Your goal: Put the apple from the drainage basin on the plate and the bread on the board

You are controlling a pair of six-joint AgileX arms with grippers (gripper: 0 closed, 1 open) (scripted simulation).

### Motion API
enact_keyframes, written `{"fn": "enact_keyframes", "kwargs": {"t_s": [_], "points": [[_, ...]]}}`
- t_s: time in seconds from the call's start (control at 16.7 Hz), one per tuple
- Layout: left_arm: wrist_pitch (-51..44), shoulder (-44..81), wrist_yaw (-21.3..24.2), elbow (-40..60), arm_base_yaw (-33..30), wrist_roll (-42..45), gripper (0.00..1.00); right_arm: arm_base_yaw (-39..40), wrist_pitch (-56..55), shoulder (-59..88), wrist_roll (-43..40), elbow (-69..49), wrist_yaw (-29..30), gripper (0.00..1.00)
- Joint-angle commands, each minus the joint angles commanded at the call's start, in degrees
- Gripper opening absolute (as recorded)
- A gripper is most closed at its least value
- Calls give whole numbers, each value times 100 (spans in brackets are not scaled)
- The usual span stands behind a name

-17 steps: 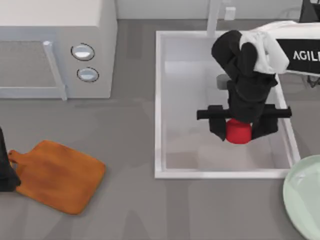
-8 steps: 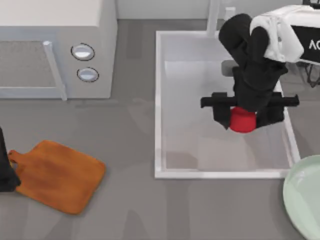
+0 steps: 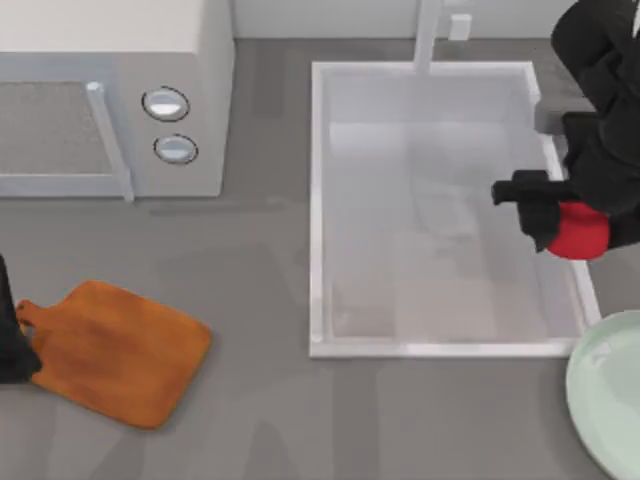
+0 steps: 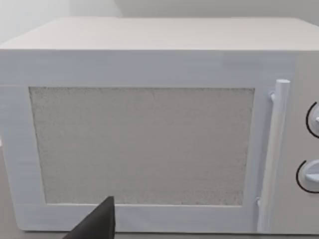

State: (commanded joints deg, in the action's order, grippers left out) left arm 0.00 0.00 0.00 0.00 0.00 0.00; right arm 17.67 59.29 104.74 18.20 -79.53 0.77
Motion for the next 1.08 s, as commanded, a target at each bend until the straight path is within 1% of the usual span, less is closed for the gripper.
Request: {"fn": "enact_keyframes", "kwargs": {"t_s": [0.6, 0.84, 1.08], "points": [[0, 0, 0, 0, 0, 0, 100, -1011, 823, -2069, -1020, 1686, -67, 0], [0, 0, 0, 0, 0, 0, 100, -1189, 977, -2425, -1200, 1993, -76, 0], [0, 0, 0, 0, 0, 0, 100, -1198, 985, -2443, -1209, 2008, -76, 0]]}}
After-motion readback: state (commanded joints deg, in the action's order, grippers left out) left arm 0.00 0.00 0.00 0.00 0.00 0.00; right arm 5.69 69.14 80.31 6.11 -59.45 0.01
